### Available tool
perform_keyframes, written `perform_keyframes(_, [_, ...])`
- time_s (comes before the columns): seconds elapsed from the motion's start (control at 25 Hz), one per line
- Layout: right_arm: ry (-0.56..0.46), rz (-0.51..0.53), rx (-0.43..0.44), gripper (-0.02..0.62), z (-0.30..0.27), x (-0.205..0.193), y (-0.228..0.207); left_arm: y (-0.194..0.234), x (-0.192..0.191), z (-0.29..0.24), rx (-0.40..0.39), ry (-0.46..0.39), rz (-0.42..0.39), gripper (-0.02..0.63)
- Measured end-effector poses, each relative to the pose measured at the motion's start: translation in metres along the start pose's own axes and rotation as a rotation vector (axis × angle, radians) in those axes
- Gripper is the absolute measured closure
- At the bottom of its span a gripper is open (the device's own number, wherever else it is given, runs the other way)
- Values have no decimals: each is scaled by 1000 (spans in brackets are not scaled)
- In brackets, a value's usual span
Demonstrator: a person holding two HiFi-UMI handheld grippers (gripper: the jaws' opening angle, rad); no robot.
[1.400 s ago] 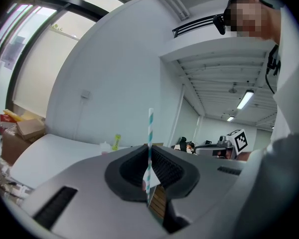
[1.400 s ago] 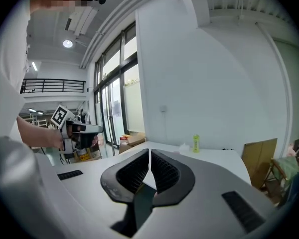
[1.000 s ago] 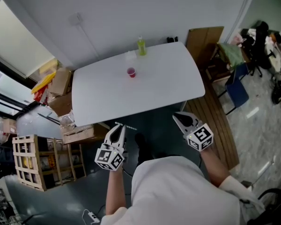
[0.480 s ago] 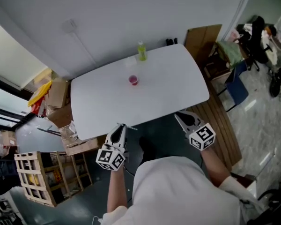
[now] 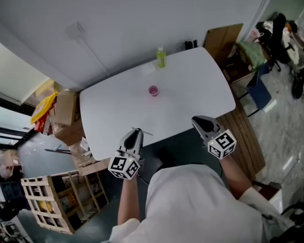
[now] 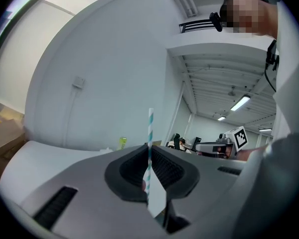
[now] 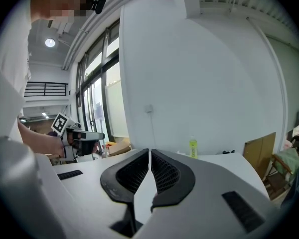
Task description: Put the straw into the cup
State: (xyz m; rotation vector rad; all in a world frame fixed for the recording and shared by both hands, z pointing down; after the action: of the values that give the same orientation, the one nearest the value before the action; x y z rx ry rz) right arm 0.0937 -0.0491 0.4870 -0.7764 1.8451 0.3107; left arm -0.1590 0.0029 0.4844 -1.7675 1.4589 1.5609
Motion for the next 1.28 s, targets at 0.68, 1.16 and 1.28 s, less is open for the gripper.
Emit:
perform_keyframes(0.68, [32, -32, -46, 555, -64, 15, -3, 53, 19, -41, -77, 40, -28, 583])
perform_keyframes(1.16, [99, -4, 31, 555, -102, 19, -51, 63, 33, -85, -10, 43, -19, 583])
perform_keyframes(1.28, [119, 12, 60, 555, -114, 20, -64, 67, 39, -101, 16, 34, -23, 583])
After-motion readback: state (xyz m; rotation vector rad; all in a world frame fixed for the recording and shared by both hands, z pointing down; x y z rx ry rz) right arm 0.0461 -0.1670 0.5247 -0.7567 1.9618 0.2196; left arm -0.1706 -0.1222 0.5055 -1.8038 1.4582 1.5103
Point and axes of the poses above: the fingertips, and each gripper's own axes: z backward along the fingers, y to its left, x out of its top, the point moved 3 cm from there along z, backward along the fingers, and after that the axes turned 10 degrees about y, right-handed, at the moved point
